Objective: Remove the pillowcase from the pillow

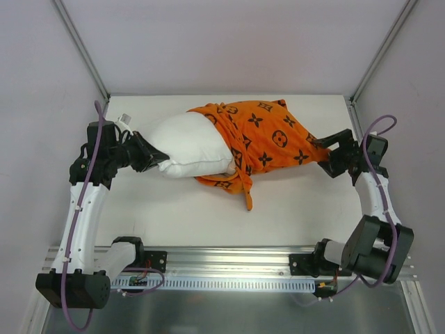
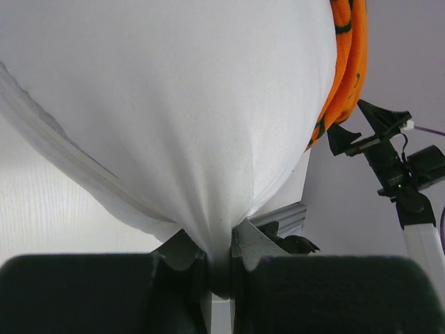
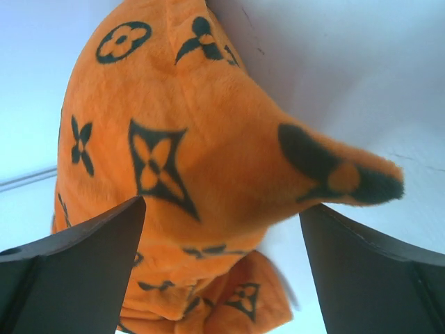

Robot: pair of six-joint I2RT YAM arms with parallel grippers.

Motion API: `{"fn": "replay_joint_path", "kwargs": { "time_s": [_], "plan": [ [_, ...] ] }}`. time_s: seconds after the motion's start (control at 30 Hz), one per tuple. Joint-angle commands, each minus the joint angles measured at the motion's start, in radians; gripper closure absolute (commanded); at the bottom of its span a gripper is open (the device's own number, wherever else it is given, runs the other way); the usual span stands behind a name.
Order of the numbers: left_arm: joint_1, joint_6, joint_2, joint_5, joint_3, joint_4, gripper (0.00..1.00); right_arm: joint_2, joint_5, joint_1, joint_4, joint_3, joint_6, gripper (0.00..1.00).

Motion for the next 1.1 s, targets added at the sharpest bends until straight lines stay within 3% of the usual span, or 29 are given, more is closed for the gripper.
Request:
{"fn": "replay_joint_path", "kwargs": {
  "time_s": [0.0, 0.1, 0.13, 0.2, 0.23, 0.3, 0.47, 0.53, 0.63, 0.77, 0.93, 1.07],
  "plan": [
    [0.013, 0.009, -0.018, 0.04, 0.017, 0.054, 1.0, 0.061, -0.1, -0.004, 0.191, 0.003, 0.159, 0.04],
    [0.013, 0.009, -0.021, 0.035, 0.016, 0.054, 1.0, 0.111, -0.081, 0.015, 0.194, 0.024, 0.168, 0.01],
    [0.013, 0.006, -0.021, 0.035, 0.016, 0.054, 1.0, 0.134, -0.086, 0.022, 0.222, 0.042, 0.167, 0.18],
    [0.015, 0.006, -0.02, 0.031, 0.017, 0.054, 1.0, 0.154, -0.086, 0.039, 0.216, 0.065, 0.164, 0.41],
    [0.013, 0.004, -0.017, 0.031, 0.02, 0.054, 1.0, 0.16, -0.081, 0.039, 0.21, 0.076, 0.159, 0.76],
    [0.015, 0.006, -0.012, 0.029, 0.031, 0.054, 1.0, 0.171, -0.074, 0.016, 0.173, 0.105, 0.156, 0.99],
    [0.062, 0.027, 0.009, 0.034, 0.089, 0.034, 1.0, 0.098, -0.045, -0.122, 0.098, 0.159, 0.153, 0.99],
    [0.094, 0.063, 0.06, 0.087, 0.17, -0.023, 1.0, 0.061, -0.032, -0.218, 0.047, 0.19, 0.15, 0.99],
    [0.148, 0.077, 0.097, 0.058, 0.281, -0.071, 1.0, 0.012, -0.041, -0.349, -0.025, 0.288, 0.148, 0.99],
    [0.307, 0.054, 0.12, 0.129, 0.365, -0.075, 1.0, -0.017, -0.071, -0.485, -0.091, 0.36, 0.162, 0.99],
    [0.453, 0.037, 0.15, 0.175, 0.388, -0.075, 1.0, -0.018, -0.088, -0.472, -0.077, 0.33, 0.152, 0.99],
    [0.478, 0.05, 0.146, 0.18, 0.353, -0.074, 1.0, -0.002, -0.097, -0.44, -0.066, 0.3, 0.124, 0.99]
  ]
}}
